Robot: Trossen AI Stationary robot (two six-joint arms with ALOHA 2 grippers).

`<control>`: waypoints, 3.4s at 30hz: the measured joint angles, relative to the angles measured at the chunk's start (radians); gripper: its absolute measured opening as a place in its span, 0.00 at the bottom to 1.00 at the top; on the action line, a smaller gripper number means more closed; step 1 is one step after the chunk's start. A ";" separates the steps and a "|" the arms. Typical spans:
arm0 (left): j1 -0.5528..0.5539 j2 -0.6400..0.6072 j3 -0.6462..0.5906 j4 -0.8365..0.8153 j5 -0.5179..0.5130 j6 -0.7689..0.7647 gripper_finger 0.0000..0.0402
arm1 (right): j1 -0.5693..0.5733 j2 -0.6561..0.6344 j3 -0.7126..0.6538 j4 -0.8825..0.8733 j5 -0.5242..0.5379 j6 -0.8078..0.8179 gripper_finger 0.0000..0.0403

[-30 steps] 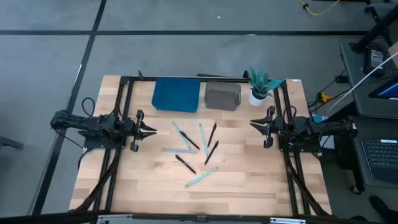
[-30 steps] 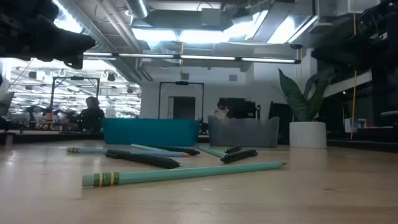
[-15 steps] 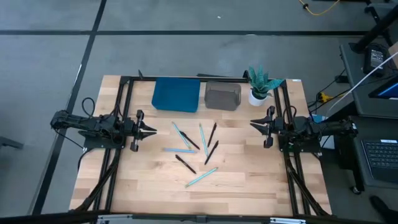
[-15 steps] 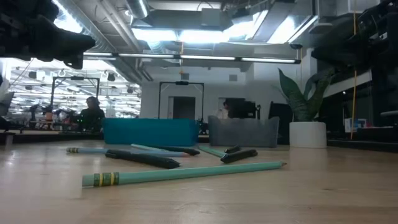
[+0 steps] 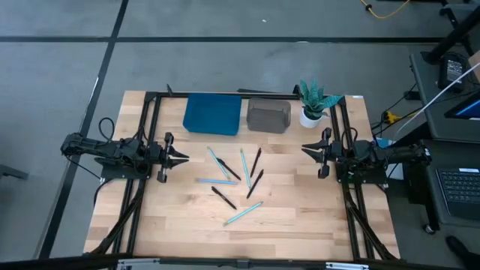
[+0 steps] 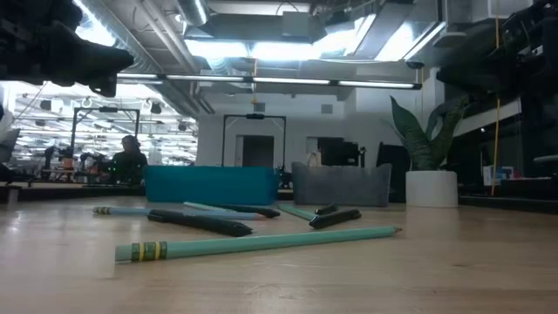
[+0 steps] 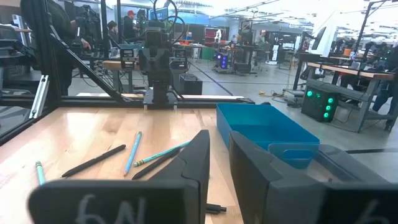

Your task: Sort pens & pencils

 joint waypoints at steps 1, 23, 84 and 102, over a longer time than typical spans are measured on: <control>0.000 0.000 0.000 0.000 0.000 0.000 0.10 | 0.000 0.000 0.000 0.000 0.000 0.001 0.16; 0.000 0.000 0.000 0.000 0.000 0.000 0.10 | 0.000 0.000 0.000 0.000 0.000 0.001 0.16; 0.000 0.000 0.000 0.024 0.000 0.002 0.10 | 0.000 0.000 0.000 0.000 -0.017 0.155 0.16; 0.138 0.218 0.002 0.256 0.015 0.025 0.10 | -0.007 0.093 0.000 0.118 -0.010 0.105 0.16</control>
